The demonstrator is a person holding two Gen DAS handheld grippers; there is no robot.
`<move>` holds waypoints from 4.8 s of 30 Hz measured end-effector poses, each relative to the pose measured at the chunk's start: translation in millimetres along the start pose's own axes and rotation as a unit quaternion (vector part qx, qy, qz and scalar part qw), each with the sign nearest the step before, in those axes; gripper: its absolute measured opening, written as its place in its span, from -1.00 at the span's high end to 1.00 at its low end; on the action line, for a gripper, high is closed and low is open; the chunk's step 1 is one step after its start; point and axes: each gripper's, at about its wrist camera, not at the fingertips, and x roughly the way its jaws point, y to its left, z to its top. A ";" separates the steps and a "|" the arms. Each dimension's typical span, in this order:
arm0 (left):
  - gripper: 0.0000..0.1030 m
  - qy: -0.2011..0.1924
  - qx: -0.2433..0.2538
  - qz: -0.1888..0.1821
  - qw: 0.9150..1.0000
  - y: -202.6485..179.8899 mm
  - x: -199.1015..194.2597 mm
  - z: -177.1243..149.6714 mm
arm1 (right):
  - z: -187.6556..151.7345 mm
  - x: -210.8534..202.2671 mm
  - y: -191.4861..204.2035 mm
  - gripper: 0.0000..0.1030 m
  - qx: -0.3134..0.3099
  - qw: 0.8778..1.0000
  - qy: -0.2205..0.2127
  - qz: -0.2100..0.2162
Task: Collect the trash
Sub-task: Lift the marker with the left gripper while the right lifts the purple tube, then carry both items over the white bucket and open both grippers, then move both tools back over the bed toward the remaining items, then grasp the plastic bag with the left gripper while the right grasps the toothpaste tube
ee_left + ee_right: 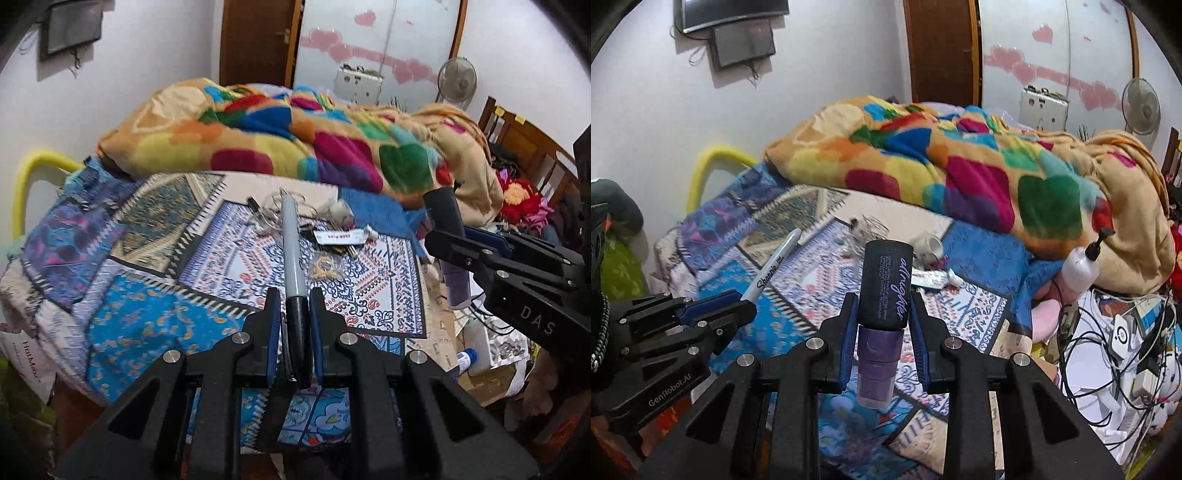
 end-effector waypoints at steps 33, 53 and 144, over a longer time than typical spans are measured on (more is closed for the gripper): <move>0.72 -0.062 -0.114 0.133 0.983 163.1 -214.9 -128.6 | -24.7 -61.3 207.6 0.53 -0.090 0.985 -0.004 0.144; 0.72 0.062 -0.231 0.171 0.956 287.4 -144.8 -242.3 | -96.3 63.9 334.4 0.53 -0.170 0.948 0.174 0.206; -0.07 0.057 -0.066 0.037 0.995 24.4 40.7 -11.9 | -12.8 40.4 -58.7 0.03 -0.002 0.998 0.053 0.034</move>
